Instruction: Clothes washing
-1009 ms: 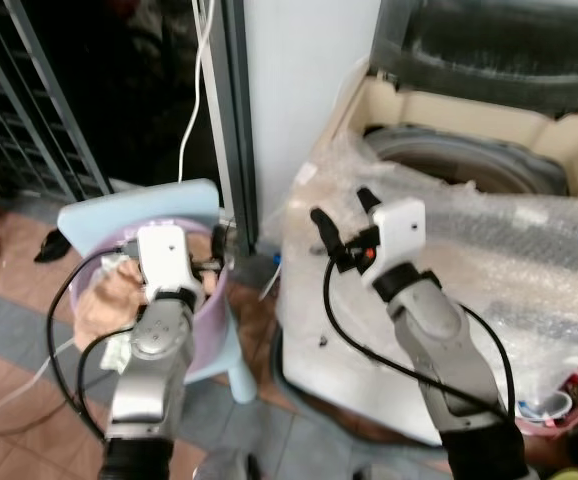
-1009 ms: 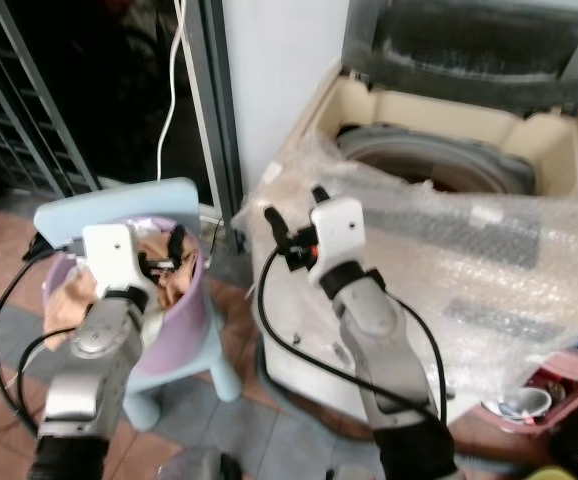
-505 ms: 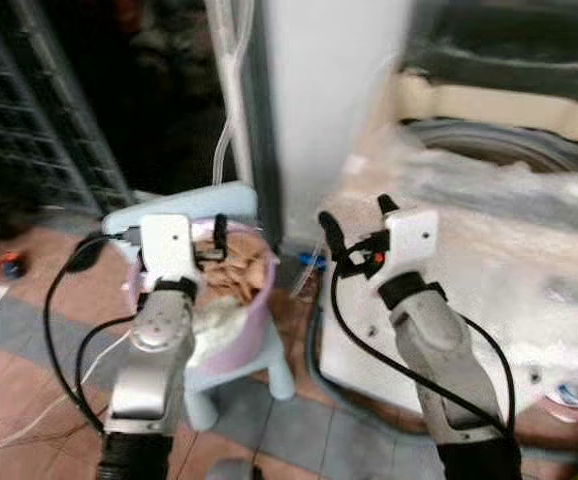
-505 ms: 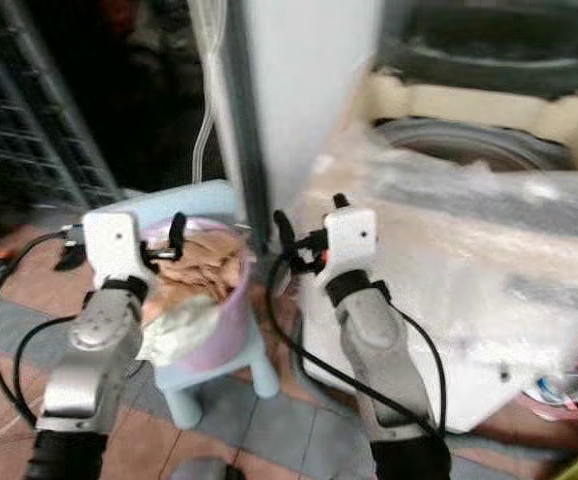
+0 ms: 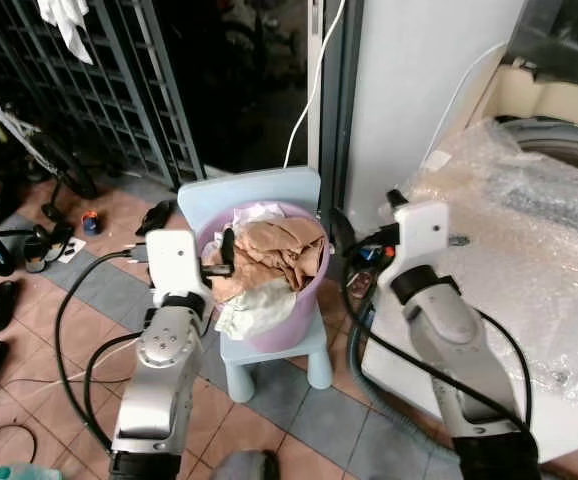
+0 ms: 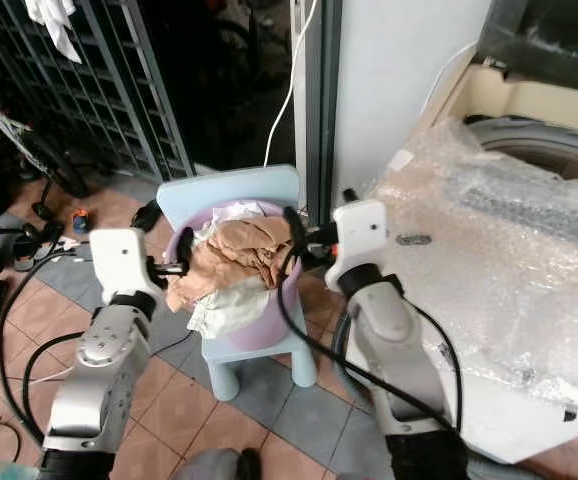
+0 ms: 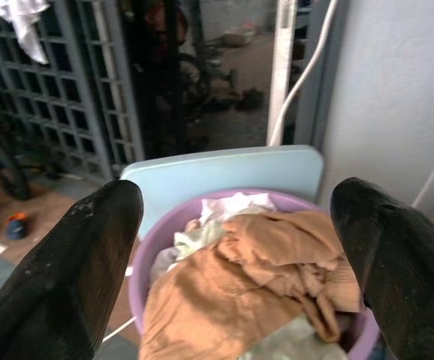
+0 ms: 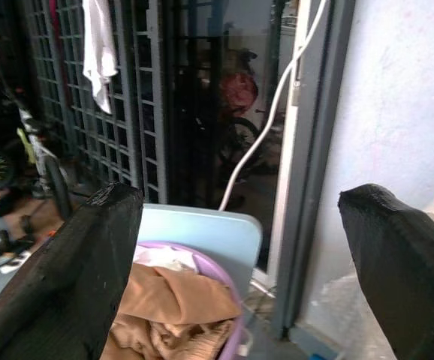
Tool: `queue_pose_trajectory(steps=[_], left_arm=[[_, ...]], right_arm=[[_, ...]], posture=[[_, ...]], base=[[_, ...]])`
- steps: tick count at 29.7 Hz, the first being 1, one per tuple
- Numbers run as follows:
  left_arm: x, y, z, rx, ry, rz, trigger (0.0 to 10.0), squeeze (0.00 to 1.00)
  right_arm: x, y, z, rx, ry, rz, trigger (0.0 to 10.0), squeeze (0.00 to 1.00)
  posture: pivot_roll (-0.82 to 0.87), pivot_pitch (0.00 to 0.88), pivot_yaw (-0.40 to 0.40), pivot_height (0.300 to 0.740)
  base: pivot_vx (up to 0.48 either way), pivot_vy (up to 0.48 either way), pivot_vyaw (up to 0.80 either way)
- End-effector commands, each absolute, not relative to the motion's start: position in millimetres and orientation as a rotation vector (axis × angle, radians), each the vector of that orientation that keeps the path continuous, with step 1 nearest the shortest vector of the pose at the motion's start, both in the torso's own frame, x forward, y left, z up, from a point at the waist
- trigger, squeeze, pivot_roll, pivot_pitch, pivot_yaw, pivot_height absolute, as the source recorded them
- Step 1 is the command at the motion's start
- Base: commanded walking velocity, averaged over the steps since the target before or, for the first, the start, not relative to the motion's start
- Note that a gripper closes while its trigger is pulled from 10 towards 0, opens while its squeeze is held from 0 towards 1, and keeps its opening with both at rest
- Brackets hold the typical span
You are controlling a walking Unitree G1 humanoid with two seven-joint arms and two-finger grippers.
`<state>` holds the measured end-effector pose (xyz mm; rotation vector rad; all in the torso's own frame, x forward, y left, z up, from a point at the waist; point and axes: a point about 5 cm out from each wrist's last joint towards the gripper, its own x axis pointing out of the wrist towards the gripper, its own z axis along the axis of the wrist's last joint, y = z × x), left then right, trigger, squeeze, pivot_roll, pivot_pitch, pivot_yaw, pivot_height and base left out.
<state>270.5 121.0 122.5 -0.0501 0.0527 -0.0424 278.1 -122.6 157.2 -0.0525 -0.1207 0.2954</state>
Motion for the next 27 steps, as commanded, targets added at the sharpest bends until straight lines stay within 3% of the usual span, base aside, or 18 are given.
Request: queue_pose_trajectory(steps=[1,8,9,11,12,13,14,20,27], left_arm=[[273,122,127,-0.047,0.04,-0.039,10.0,0.0],[273,121,127,-0.044,0.04,-0.053,10.0,0.0],[272,121,126,-0.044,0.041,-0.06,10.0,0.0],[271,120,126,-0.044,0.042,-0.064,10.0,0.0],[270,119,126,-0.046,0.043,-0.069,10.0,0.0],[270,119,125,-0.047,0.043,-0.073,10.0,0.0],[270,118,125,-0.048,0.044,-0.076,10.0,0.0],[272,120,125,-0.052,0.056,-0.06,10.0,0.0],[269,122,121,-0.048,0.079,-0.046,10.0,0.0]], right_arm=[[280,-115,161,-0.062,-0.132,0.329,10.0,1.0],[281,-114,159,-0.052,-0.119,0.33,10.0,0.98],[280,-114,158,-0.052,-0.115,0.331,10.0,0.83],[279,-114,157,-0.053,-0.112,0.333,10.0,0.83],[279,-114,156,-0.056,-0.105,0.337,10.0,0.42],[279,-113,154,-0.059,-0.098,0.342,10.0,0.32],[279,-112,151,-0.063,-0.082,0.353,10.0,0.0],[274,-103,125,-0.149,0.022,0.461,10.0,0.0],[268,-95,113,-0.176,0.07,0.527,10.0,0.0]], posture=[[-0.03,0.022,0.066,0.74],[-0.03,0.025,0.07,0.74],[-0.03,0.026,0.075,0.74],[-0.03,0.026,0.076,0.74],[-0.03,0.026,0.076,0.74],[-0.03,0.026,0.076,0.74],[-0.03,0.026,0.076,0.74],[-0.03,0.029,0.076,0.74],[-0.02,0.029,0.076,0.74]], base=[[0.311,0.0,0.8],[0.322,0.0,0.52],[0.401,0.0,0.0],[0.401,0.0,0.0],[0.442,0.0,0.0],[0.45,0.0,0.0],[0.45,0.0,0.0],[0.428,0.049,0.0],[0.039,0.041,0.75]])
